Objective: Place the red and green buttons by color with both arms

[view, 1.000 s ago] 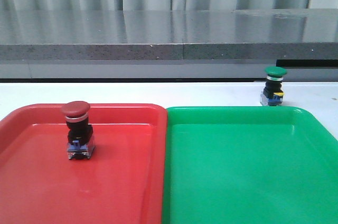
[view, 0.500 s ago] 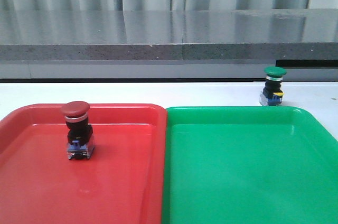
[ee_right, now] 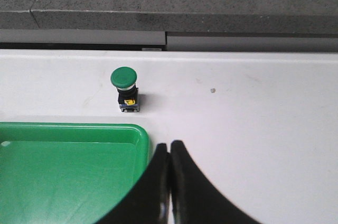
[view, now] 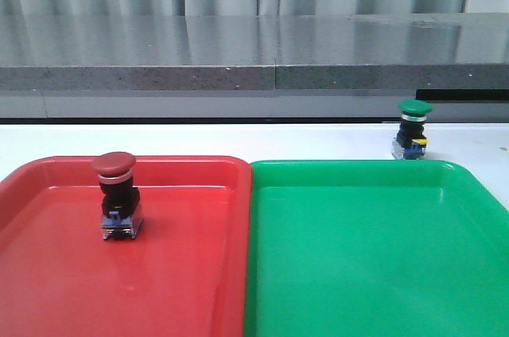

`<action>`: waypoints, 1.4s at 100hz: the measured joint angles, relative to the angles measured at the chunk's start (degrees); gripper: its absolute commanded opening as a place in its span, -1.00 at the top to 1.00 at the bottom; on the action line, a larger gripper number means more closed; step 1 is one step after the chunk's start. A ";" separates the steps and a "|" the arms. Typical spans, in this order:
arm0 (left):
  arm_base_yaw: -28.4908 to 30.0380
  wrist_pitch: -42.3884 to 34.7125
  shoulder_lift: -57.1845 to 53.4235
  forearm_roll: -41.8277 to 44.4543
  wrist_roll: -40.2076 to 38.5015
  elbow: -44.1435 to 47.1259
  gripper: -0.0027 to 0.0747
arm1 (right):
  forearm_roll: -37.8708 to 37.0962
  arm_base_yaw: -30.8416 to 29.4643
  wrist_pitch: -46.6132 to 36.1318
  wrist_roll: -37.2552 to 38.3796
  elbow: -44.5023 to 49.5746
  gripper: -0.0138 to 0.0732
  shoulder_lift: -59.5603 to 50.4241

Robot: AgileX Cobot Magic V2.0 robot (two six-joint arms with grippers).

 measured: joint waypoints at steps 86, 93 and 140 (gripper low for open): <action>0.00 0.00 0.00 0.00 0.00 0.00 0.98 | 10.84 0.12 23.19 0.00 -41.50 -0.81 50.21; 0.00 0.00 0.00 0.00 0.00 0.00 0.98 | 10.84 0.52 25.17 0.00 -45.72 -0.81 54.09; 0.00 0.00 0.00 0.00 0.00 0.00 0.98 | 10.64 2.40 30.33 0.00 -59.51 -0.81 71.35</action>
